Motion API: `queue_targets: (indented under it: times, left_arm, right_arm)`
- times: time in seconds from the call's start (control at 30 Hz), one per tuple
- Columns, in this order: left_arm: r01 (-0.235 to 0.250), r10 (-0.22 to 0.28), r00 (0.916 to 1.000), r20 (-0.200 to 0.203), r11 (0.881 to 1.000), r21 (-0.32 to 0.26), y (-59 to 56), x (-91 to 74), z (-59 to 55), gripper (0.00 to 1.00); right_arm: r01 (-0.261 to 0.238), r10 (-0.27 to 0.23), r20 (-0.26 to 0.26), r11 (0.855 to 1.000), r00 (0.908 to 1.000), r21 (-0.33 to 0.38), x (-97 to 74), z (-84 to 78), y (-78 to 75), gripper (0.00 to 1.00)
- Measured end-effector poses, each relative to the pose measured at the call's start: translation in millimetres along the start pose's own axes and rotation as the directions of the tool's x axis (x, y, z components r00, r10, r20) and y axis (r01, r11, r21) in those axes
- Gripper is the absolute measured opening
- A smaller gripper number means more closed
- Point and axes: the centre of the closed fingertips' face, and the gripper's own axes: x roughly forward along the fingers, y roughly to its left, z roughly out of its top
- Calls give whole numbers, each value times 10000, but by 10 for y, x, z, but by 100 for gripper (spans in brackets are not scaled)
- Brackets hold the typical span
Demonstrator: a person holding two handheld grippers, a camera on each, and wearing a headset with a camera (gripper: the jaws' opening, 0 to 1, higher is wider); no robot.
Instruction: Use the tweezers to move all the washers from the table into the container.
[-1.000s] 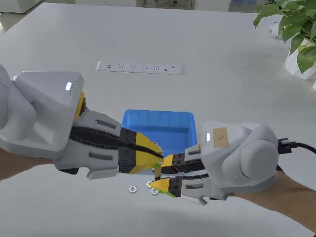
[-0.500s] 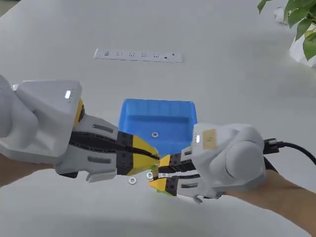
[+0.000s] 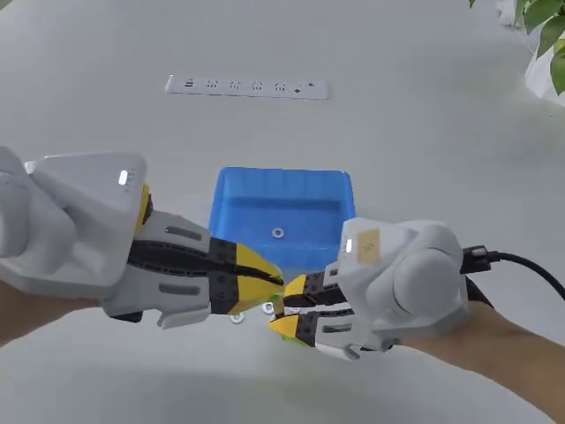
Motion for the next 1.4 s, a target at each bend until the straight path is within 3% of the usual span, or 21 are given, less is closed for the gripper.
queue_targets:
  times: [0.8, 1.07, 1.4]
  left_arm:
    - [-129, 129, 9999, 21, 9997, -205, 42, 37, -81, 6]
    - [22, -22, 10000, -19, 9998, -210, 10, 50, -80, 6]
    - [3, -6, 9999, -122, 9996, -284, 17, 42, -83, 6]
  right_arm:
    - [-162, 164, -34, 9990, 9999, 419, 67, -69, 3, 14]
    - [-529, 532, -107, 9983, 9985, 258, 79, -80, 38, 12]
    - [-492, 492, -260, 9988, 9984, 25, 74, -82, 51, 11]
